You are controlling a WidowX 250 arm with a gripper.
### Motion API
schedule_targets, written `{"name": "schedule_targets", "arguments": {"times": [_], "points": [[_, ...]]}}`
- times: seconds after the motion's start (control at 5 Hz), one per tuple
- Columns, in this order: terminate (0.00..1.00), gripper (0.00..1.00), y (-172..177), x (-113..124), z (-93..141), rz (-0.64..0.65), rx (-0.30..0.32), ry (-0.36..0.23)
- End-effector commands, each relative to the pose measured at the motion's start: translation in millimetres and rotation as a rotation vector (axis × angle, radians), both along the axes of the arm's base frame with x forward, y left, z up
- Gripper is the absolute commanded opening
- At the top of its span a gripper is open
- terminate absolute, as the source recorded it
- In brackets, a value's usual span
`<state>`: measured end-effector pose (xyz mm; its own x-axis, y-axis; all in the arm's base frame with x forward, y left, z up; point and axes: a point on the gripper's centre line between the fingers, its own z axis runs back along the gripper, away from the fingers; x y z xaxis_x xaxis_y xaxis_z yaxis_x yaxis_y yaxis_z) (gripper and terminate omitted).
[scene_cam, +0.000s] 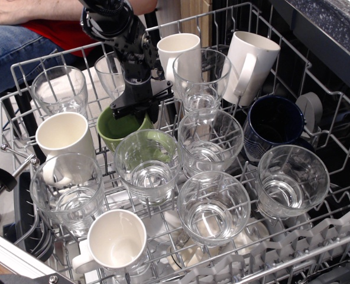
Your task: Pick up green mug
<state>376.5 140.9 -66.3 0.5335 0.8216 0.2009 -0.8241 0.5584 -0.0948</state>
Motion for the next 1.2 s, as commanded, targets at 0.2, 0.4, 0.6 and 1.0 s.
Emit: {"name": "schedule_targets", "arguments": {"times": [0.2,0.4,0.6,1.0], "points": [[0.00,0.00,6.2,25.9,79.3,-0.097,0.032,0.014],[0.00,0.00,5.4,24.6,113.8,-0.158,0.044,0.040],[0.00,0.00,1.3,18.6,151.3,-0.218,0.102,0.079],[1.00,0.00,-12.7,-1.6,192.6,-0.338,0.175,0.116]]}}
